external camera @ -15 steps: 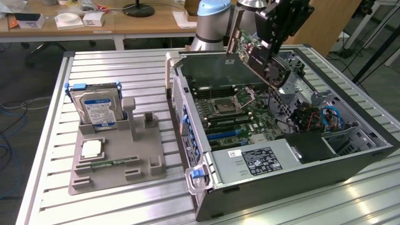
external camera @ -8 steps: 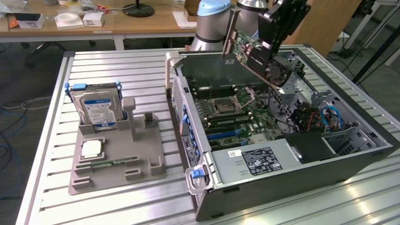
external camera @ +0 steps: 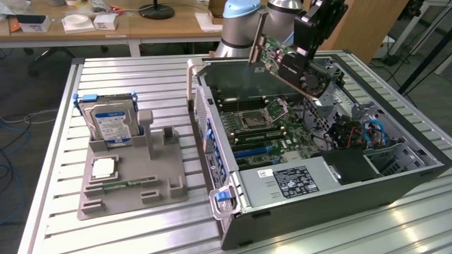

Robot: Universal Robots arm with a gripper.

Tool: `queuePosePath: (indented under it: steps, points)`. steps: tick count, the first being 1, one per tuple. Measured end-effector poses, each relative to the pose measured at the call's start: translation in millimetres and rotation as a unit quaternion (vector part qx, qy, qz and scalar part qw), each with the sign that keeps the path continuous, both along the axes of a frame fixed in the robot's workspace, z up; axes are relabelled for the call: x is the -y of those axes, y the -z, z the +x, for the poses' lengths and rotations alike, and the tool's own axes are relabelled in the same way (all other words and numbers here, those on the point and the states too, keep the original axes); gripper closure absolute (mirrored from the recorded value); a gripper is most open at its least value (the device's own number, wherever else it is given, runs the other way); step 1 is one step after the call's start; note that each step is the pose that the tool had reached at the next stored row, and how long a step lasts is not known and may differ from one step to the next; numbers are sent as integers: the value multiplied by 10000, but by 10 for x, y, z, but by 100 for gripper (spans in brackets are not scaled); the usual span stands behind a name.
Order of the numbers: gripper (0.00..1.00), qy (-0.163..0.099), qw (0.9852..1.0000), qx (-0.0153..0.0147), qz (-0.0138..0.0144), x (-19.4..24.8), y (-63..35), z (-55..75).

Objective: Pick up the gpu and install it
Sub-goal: 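Insert the gpu into the slot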

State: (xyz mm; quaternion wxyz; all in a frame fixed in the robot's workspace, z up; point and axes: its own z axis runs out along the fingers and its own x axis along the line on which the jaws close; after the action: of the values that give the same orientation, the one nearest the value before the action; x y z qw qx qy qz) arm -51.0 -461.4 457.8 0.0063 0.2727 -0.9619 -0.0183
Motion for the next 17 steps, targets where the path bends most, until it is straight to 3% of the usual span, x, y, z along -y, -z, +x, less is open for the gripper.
queuePosePath:
  steps: [5,9,13,17]
  points:
    - [74,-388,9992,0,-2,0,0,0]
    - [74,-722,9974,0,-4,0,0,0]
    - [74,-1063,9943,0,-8,0,0,0]
    - [74,-1424,9898,0,-8,0,1,0]
